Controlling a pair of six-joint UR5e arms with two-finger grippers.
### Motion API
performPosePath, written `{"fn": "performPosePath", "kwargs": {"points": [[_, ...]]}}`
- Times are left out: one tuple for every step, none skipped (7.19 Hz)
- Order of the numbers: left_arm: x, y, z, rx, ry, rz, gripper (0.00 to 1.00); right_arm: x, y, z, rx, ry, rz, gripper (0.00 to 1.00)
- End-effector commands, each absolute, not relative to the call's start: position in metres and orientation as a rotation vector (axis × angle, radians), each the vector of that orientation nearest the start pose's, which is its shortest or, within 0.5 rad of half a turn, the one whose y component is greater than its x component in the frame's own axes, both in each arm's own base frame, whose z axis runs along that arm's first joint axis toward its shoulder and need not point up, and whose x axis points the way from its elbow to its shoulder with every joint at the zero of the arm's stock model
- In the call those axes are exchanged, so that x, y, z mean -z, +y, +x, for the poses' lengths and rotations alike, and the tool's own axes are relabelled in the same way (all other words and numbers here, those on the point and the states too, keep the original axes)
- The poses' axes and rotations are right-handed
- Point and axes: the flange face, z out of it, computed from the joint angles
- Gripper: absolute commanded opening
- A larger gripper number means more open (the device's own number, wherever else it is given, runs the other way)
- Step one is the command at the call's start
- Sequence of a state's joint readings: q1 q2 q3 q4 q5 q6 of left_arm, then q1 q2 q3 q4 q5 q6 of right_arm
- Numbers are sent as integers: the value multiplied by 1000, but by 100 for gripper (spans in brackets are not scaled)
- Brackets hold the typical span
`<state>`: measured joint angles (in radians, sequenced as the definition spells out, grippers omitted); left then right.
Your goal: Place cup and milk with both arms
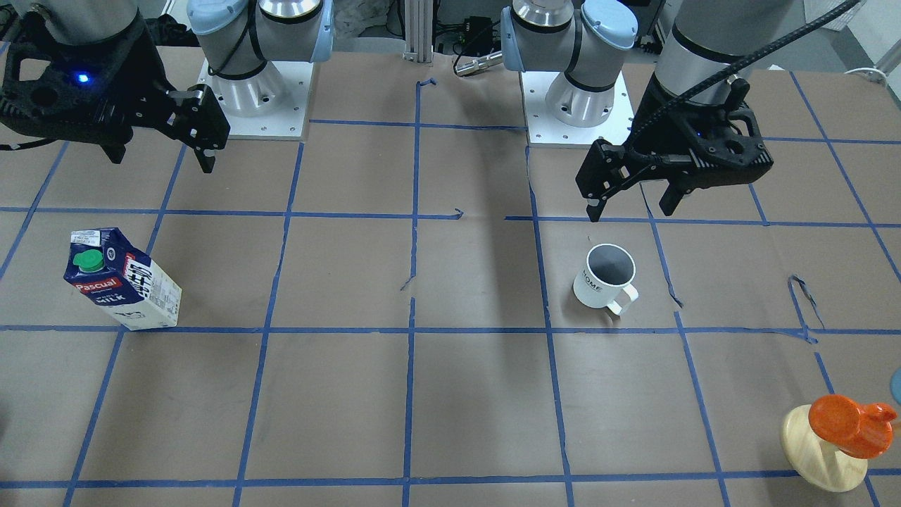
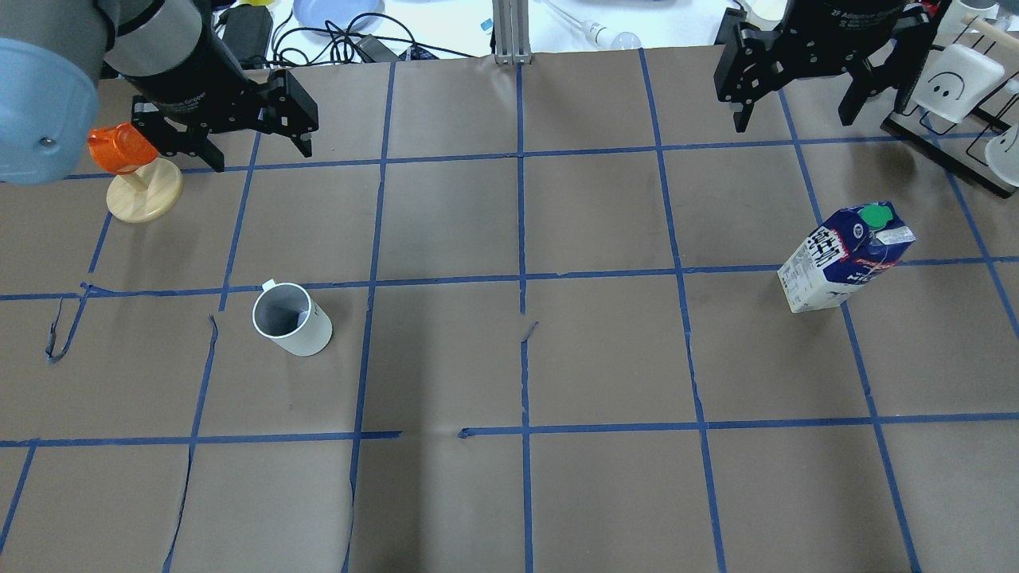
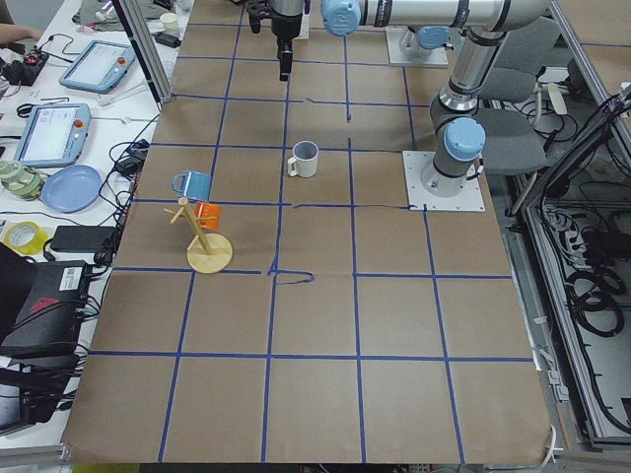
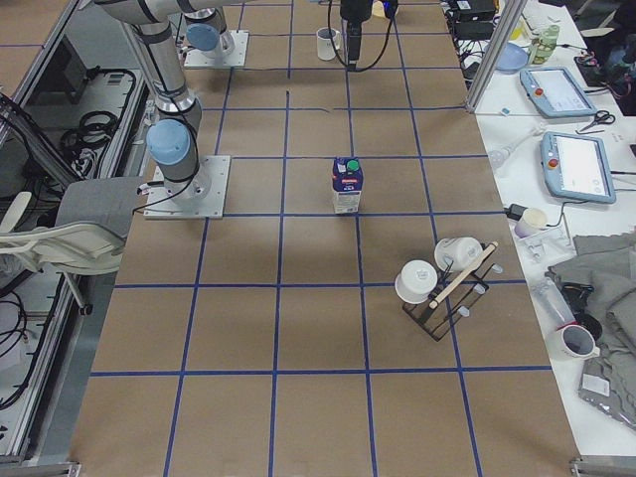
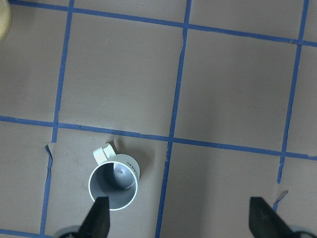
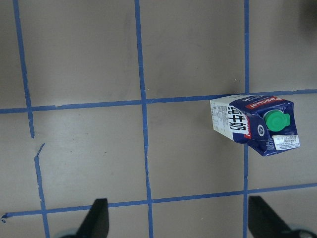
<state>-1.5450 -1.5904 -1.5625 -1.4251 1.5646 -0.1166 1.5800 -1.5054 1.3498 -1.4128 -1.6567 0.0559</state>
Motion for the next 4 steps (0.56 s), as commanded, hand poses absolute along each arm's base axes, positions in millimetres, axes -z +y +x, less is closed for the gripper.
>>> {"fn": "performPosePath", "kwargs": {"points": [[-496,-515,-121,207,3139,-221,100,-548,-514,129,-1,3227,72,100],[-496,-515,-121,207,3139,-221,100,-548,-514,129,-1,3227,69,100],[-498,-513,-121,212,3137,-221,100,-547,-514,129,-3,3228,69,100],[-499,-513,-121,214,3136,-221,100,-547,-514,129,-3,3227,69,100]]}}
